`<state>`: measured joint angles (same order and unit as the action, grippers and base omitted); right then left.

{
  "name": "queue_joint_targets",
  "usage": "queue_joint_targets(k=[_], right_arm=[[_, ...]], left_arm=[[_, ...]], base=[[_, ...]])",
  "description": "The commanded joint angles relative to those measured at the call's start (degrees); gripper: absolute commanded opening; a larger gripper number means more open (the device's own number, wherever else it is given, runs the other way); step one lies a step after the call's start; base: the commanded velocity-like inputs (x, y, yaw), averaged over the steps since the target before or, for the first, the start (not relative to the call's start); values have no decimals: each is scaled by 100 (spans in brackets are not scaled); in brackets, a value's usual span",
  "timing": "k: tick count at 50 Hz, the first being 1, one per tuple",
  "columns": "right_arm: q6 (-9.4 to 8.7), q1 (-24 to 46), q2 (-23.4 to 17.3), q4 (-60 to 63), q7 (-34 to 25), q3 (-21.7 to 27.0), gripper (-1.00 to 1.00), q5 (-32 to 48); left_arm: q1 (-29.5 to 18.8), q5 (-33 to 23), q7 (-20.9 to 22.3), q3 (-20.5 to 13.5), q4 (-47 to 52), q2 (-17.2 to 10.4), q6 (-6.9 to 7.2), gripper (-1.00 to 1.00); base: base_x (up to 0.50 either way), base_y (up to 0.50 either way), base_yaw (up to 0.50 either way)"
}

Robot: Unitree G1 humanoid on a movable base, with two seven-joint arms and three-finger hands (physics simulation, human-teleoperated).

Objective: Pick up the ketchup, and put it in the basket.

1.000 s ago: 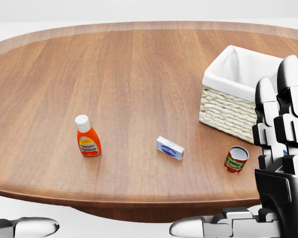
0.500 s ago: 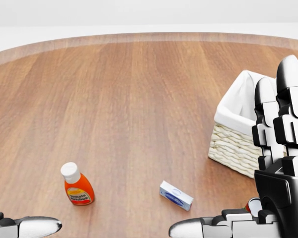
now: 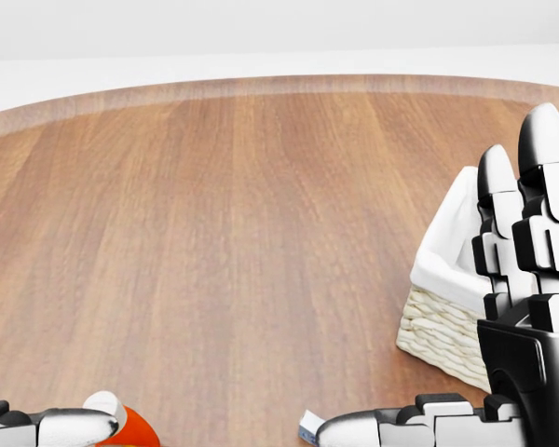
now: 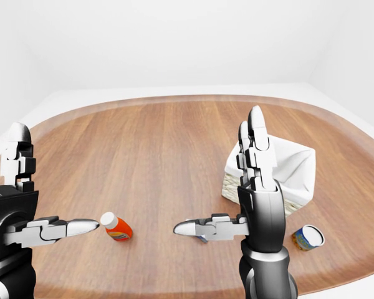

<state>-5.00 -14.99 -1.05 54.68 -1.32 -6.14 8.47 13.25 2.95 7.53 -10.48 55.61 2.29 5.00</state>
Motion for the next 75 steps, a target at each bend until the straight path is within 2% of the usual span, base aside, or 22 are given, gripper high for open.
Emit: queue_joint_targets(k=[1, 11, 24, 31, 32, 33, 37, 43, 60, 71, 75], right_arm=[[0, 5, 2, 4, 8, 1, 100, -2], [0, 50, 28, -5, 52, 49, 100, 12], [0, 49, 36, -108, 43, 134, 100, -32], [0, 67, 56, -197, 7, 218, 100, -98], [0, 163, 71, -583, 27, 315, 100, -150], [0, 164, 75, -604, 23, 326, 100, -151], [0, 170, 88, -635, 10, 361, 100, -164], [0, 186, 95, -684, 15, 351, 100, -149], [0, 189, 100, -739, 32, 348, 100, -156], [0, 175, 93, -739, 49, 314, 100, -144], [0, 157, 88, -744, 54, 276, 100, -133]], left_arm=[[4, -16, 7, 0, 15, 1, 0, 100], [37, -51, 31, 39, 24, 0, 0, 100], [105, -142, 80, 109, 30, 4, 0, 100], [167, -381, -4, 350, 47, 23, 0, 100], [1202, -1393, 360, 111, -1555, -365, -649, 100], [1240, -1503, 477, -29, -1818, -242, -997, 100], [1172, -1708, 793, -246, -1992, 88, -1000, 100], [1023, -1838, 873, -392, -2284, 201, -1000, 100], [831, -1852, 826, -714, -2912, 166, -1000, 100], [655, -1858, 675, -733, -3322, 75, -1000, 100], [454, -1846, 463, -657, -3773, -36, -1000, 100]], base=[[50, -2, 0], [50, -2, 0], [0, 0, 0], [0, 0, 0], [0, 0, 0], [0, 0, 0], [0, 0, 0], [0, 0, 0], [0, 0, 0], [0, 0, 0], [0, 0, 0]])
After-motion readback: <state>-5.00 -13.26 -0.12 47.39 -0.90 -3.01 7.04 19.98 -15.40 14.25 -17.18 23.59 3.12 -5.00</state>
